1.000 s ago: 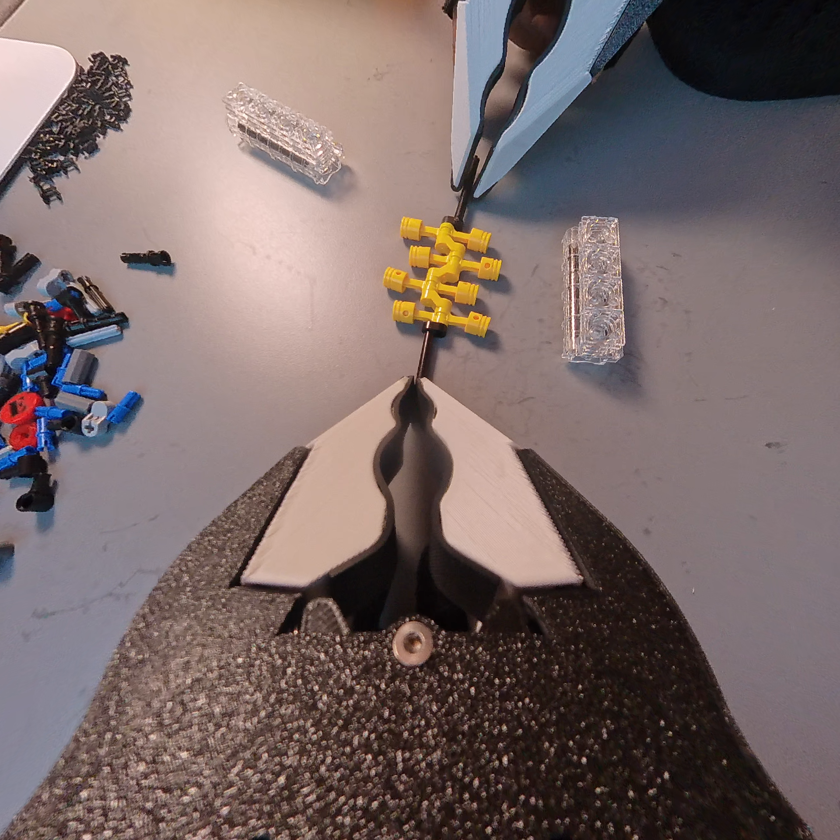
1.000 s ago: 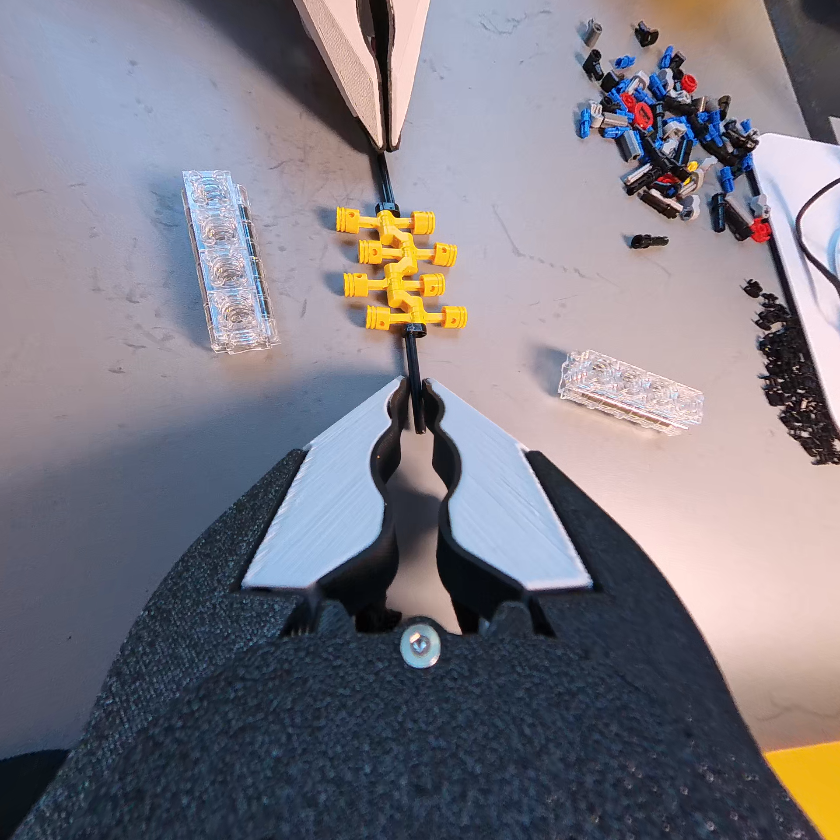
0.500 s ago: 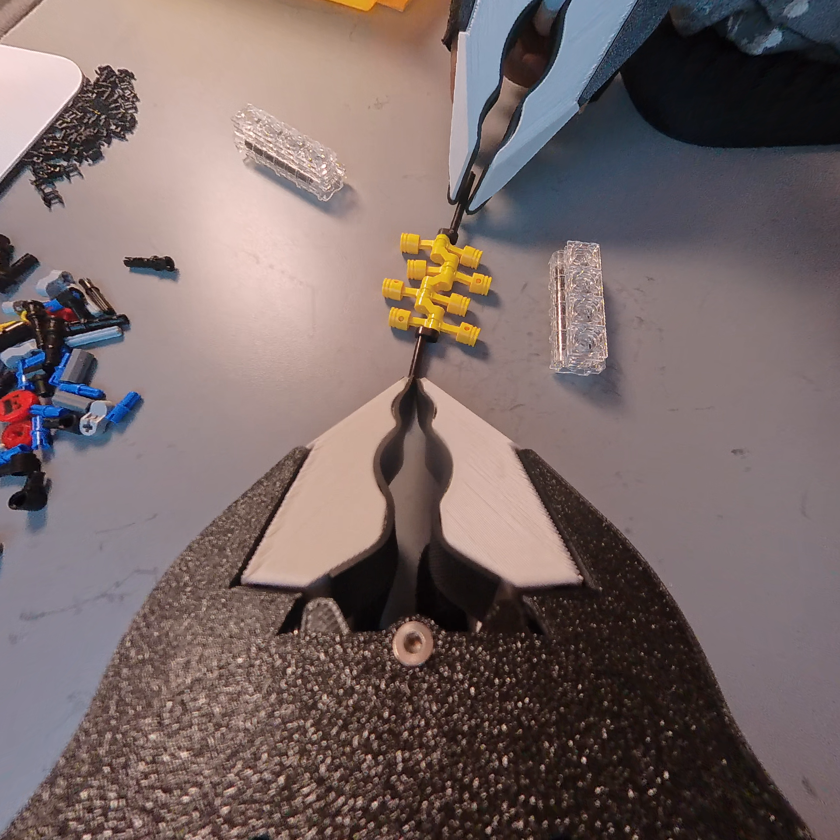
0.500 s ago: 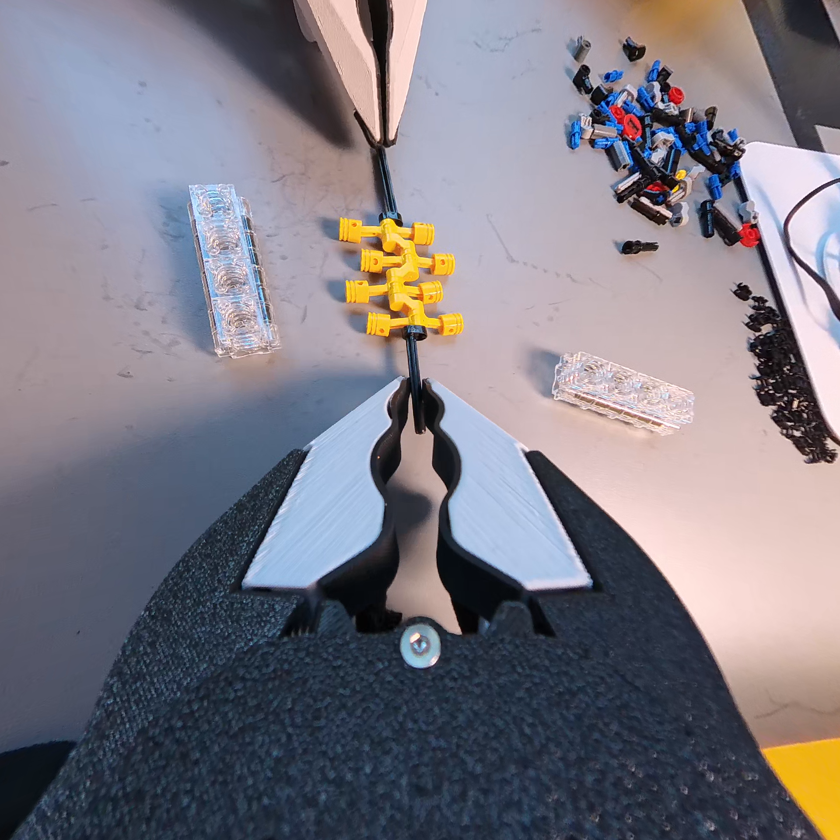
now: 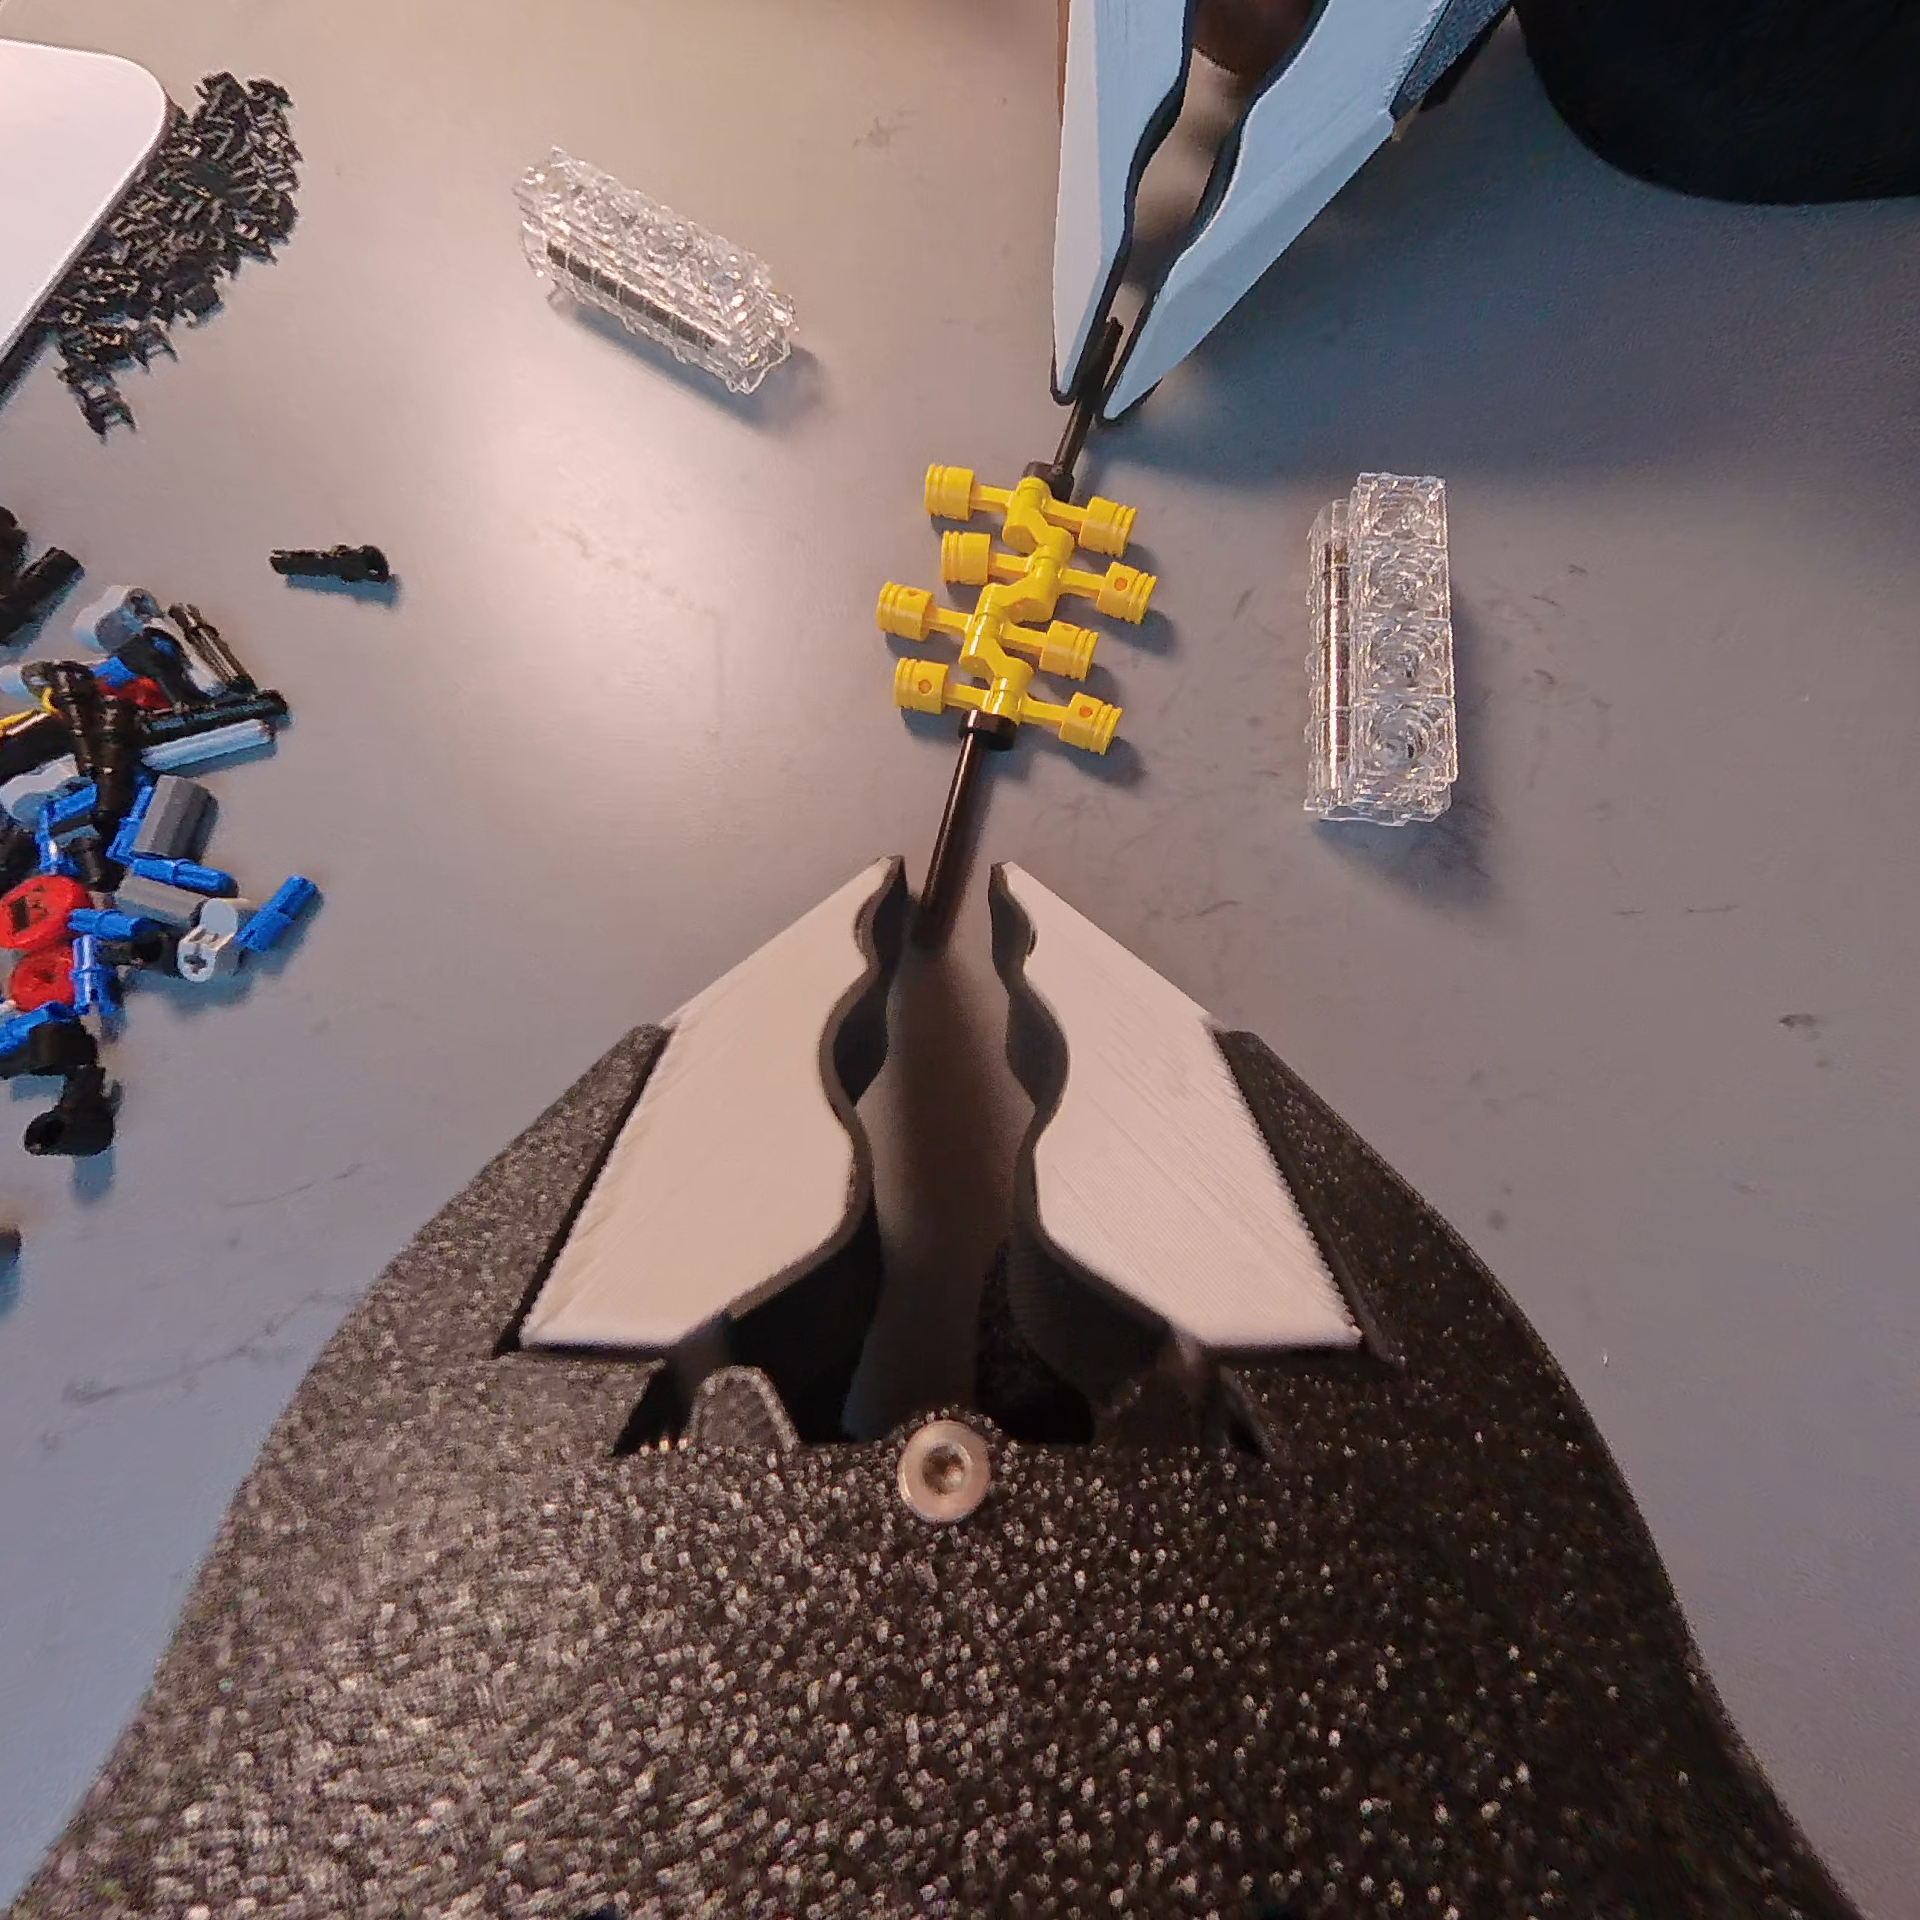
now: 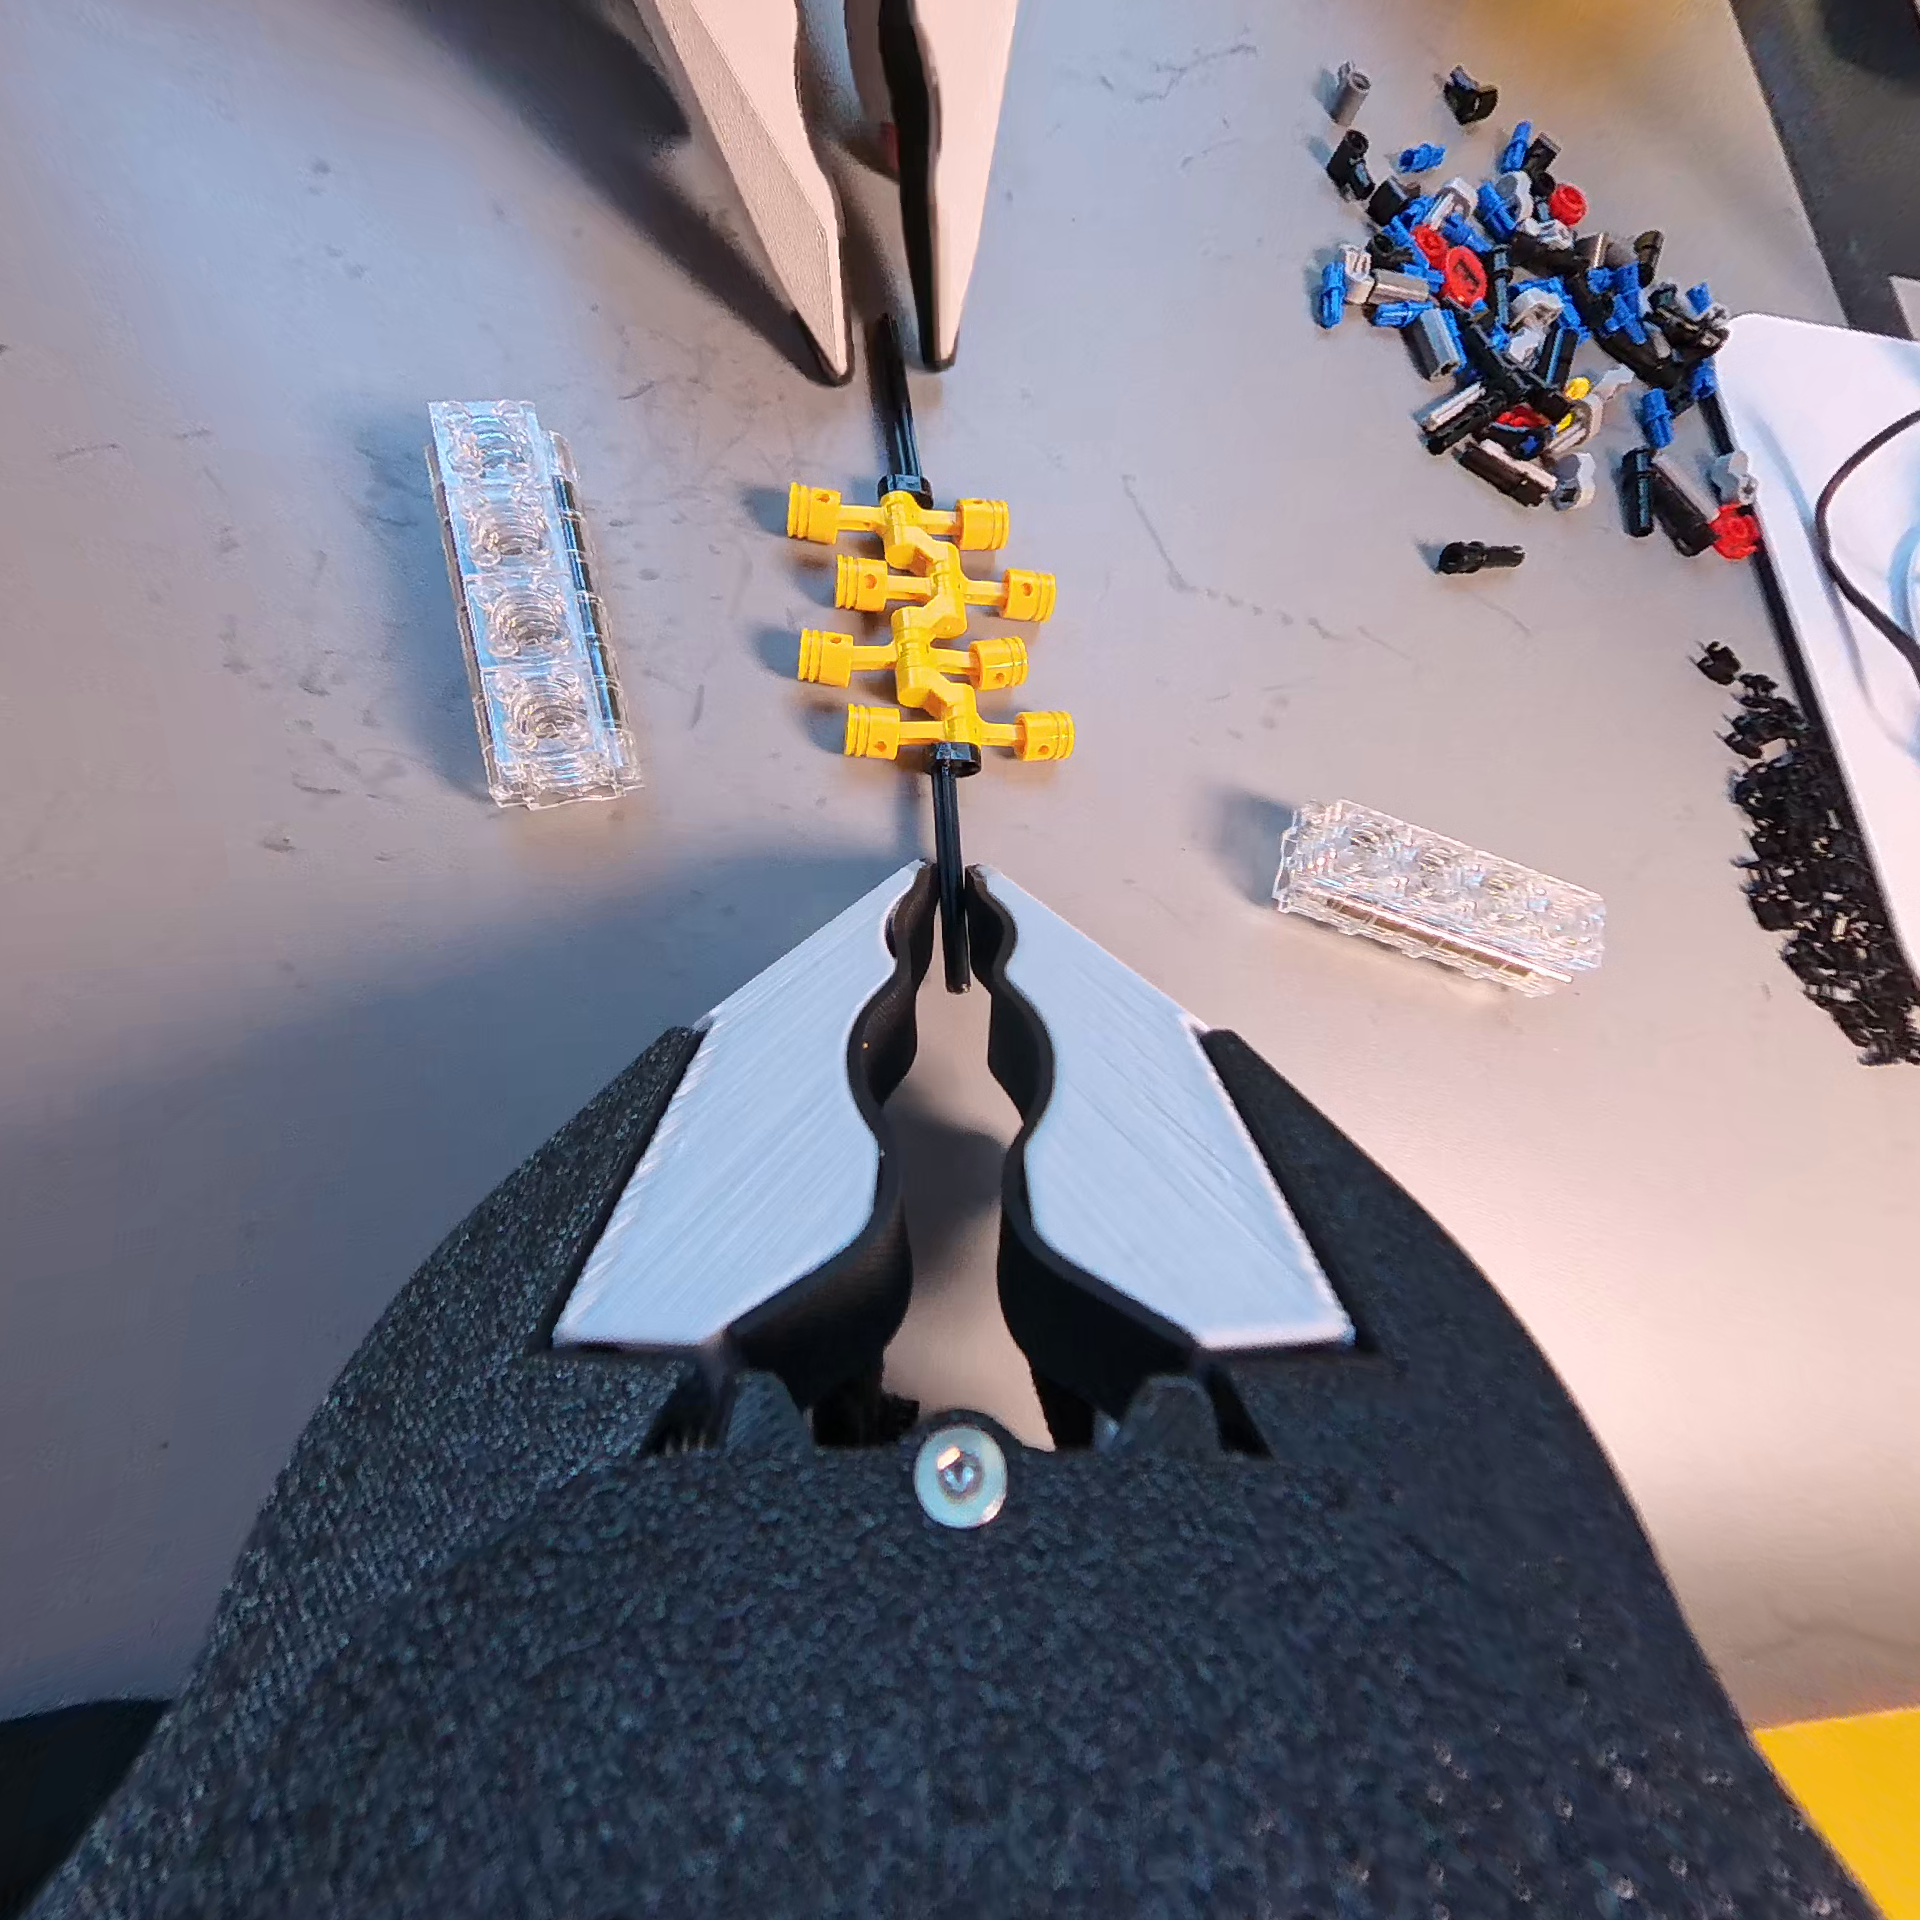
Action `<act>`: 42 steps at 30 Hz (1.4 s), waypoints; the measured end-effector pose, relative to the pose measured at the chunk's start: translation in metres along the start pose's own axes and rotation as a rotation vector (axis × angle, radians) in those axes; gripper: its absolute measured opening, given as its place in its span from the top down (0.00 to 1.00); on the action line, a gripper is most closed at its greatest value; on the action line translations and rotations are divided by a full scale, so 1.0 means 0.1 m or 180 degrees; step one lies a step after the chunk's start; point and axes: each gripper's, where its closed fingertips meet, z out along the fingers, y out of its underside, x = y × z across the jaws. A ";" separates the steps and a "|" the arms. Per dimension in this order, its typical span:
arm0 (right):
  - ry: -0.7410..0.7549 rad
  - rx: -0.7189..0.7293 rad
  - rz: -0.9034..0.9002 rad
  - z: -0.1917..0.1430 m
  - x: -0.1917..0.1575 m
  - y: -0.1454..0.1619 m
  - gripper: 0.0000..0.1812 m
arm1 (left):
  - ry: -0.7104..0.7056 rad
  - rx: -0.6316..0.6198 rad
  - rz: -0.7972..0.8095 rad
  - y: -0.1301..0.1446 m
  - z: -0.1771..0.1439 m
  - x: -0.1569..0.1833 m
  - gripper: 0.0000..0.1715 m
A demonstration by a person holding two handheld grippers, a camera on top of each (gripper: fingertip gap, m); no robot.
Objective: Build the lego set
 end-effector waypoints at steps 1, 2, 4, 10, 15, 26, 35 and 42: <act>-0.0004 0.0004 -0.0001 0.00 0.00 0.00 0.97 | 0.0017 -0.0012 0.0006 0.00 0.01 0.01 0.94; -0.0001 0.0009 -0.0002 0.00 0.00 0.00 0.98 | 0.0036 -0.0018 0.0007 0.00 0.01 0.03 0.96; 0.0029 0.0026 -0.0003 0.00 0.02 -0.01 0.97 | 0.0048 -0.0029 0.0016 0.00 0.02 0.04 0.97; -0.0083 0.0459 0.0016 -0.14 -0.05 -0.29 0.89 | 0.0100 -0.0060 -0.0004 0.00 0.02 0.07 0.98; -0.0794 0.0482 -0.0158 -0.08 -0.60 -0.49 0.81 | 0.0114 -0.0052 -0.0002 0.00 0.02 0.07 0.98; -0.0660 0.0385 -0.0348 0.06 -0.63 -0.48 0.86 | 0.0305 -0.0060 0.0056 -0.02 -0.01 0.20 0.97; -0.0363 0.0511 -0.0528 -0.03 -0.44 -0.47 0.87 | 0.0269 -0.0111 0.0098 0.02 -0.01 0.19 0.96; -0.0520 0.0233 -0.0492 0.03 -0.51 -0.32 0.87 | 0.0260 -0.0113 0.0103 0.02 -0.01 0.19 0.96</act>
